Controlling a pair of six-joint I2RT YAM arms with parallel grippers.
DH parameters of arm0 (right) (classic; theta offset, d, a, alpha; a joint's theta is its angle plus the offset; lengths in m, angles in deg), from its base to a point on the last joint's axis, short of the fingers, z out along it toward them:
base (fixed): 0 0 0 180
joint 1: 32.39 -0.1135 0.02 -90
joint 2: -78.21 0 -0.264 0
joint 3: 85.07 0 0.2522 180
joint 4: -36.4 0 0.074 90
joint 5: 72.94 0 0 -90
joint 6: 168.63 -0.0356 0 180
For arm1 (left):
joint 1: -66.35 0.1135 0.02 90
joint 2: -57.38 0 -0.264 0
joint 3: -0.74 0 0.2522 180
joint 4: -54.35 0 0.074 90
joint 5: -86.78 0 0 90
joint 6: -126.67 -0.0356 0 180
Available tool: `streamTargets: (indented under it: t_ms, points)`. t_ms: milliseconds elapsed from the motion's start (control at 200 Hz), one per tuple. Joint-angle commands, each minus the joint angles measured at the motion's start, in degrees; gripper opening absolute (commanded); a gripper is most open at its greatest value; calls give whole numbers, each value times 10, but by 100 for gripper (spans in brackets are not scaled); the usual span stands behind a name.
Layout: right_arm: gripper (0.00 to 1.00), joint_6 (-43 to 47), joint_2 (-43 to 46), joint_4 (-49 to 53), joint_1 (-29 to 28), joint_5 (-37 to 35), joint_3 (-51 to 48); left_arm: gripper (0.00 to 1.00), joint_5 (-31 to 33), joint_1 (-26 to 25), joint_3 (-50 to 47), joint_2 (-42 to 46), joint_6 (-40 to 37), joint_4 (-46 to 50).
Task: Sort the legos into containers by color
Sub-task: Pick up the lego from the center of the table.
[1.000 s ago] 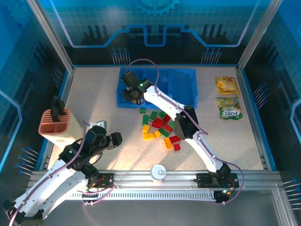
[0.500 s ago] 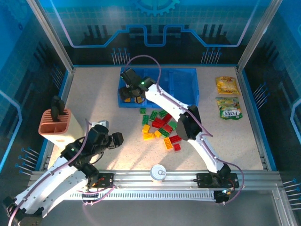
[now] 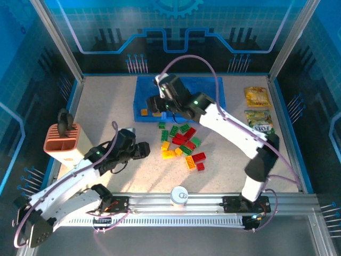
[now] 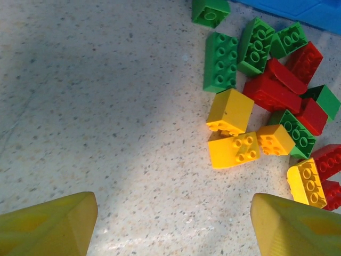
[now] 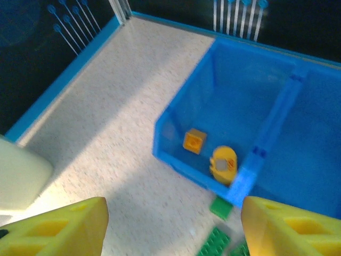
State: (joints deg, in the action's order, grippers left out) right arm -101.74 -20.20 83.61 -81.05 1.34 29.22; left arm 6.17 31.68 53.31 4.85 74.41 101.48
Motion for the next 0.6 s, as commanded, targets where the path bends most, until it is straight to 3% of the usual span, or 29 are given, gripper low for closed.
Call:
streamTargets:
  t_ms: [0,305,595]
  points:
    - [67,-17,79,-51,9,-25,-106,75,-32,-4,42,-64,-35,-69]
    - [66,-84,296,-74,29,-50,-389,66,-51,-3,174,-304,-84,-100]
    - [65,-136,458,-35,44,-75,-538,59,-48,-3,262,-441,-114,-80]
